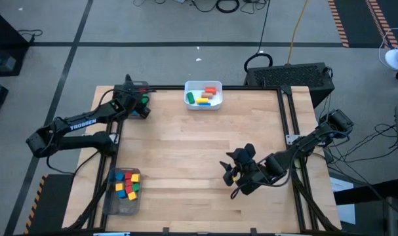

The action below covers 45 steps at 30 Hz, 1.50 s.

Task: Sort blocks by size
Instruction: Return to Home Position

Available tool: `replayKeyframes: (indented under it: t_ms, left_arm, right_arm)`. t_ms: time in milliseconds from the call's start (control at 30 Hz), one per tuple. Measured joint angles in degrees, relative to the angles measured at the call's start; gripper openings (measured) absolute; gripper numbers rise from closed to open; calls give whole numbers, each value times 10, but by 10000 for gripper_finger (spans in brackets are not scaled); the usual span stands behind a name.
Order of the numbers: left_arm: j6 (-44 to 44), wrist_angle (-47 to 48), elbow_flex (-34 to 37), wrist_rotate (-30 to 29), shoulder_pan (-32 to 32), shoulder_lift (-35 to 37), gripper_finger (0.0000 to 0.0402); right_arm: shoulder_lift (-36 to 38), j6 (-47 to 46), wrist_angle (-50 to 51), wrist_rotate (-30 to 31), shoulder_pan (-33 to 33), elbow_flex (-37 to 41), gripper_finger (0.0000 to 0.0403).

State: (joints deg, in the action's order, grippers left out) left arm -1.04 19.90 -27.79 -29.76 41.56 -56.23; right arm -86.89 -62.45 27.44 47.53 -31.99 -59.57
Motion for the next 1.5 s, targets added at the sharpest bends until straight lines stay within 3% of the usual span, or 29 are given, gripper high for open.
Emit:
replayKeyframes:
  t_ms: [167,233,433,567,700,767,1000,1100,1300,1500]
  left_arm:
    - [-37,-9,0,3,0,0,237]
    - [-43,-27,0,36,-1,0,237]
    - [-31,-122,0,243,-31,1,237]
    - [0,-182,0,329,-67,14,237]
    - [23,-218,0,332,-107,51,223]
    - [24,-229,0,332,-127,77,201]
    - [22,-234,0,346,-194,175,77]
    - [22,-230,0,365,-220,212,18]
    - [16,-210,0,368,-254,268,7]
    - [6,-164,0,368,-265,324,4]
  right_arm:
    - [0,17,11,7,1,0,212]
    - [2,48,12,9,6,0,212]
    - [40,148,2,35,40,0,204]
    - [81,221,-5,34,54,0,143]
    - [132,294,-6,33,55,0,33]
    - [159,327,-7,34,53,0,12]
    - [241,435,-7,28,53,0,2]
    - [272,501,-38,-6,57,5,1]
    - [343,672,-234,-174,96,98,0]
    - [440,672,-327,-233,178,230,0]
